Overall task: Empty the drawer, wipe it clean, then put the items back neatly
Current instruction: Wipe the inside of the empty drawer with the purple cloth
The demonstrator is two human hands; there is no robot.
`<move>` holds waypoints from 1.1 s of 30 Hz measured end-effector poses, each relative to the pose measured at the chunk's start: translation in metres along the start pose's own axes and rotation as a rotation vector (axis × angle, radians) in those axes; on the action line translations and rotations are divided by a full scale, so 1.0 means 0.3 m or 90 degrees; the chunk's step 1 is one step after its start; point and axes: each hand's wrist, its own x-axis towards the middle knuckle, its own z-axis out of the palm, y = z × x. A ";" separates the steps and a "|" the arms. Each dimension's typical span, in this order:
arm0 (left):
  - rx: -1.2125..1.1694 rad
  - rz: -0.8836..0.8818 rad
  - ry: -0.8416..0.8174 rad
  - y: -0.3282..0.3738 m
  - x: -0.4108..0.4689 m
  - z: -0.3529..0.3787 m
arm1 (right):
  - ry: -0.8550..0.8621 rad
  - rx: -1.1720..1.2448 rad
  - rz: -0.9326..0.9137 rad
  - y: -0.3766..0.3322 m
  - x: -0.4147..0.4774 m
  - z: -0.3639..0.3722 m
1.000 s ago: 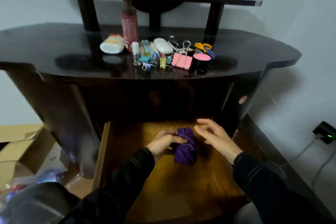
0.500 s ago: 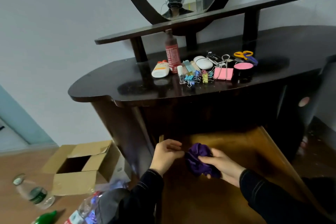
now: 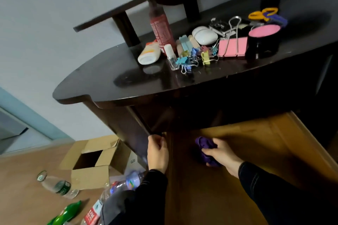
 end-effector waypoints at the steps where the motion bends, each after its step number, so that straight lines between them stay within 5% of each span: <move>1: 0.017 0.011 0.005 -0.007 0.001 0.003 | -0.006 -0.014 -0.015 0.004 0.033 0.003; 7: 0.059 0.053 0.027 -0.004 -0.001 0.006 | 0.020 -0.088 -0.110 0.009 0.232 0.079; 27: 0.117 0.063 0.069 0.039 -0.011 0.027 | 0.180 0.002 -0.080 -0.032 0.324 0.292; 33: 0.122 0.056 0.078 0.041 -0.008 0.022 | 0.075 -0.132 -0.130 0.012 0.297 0.290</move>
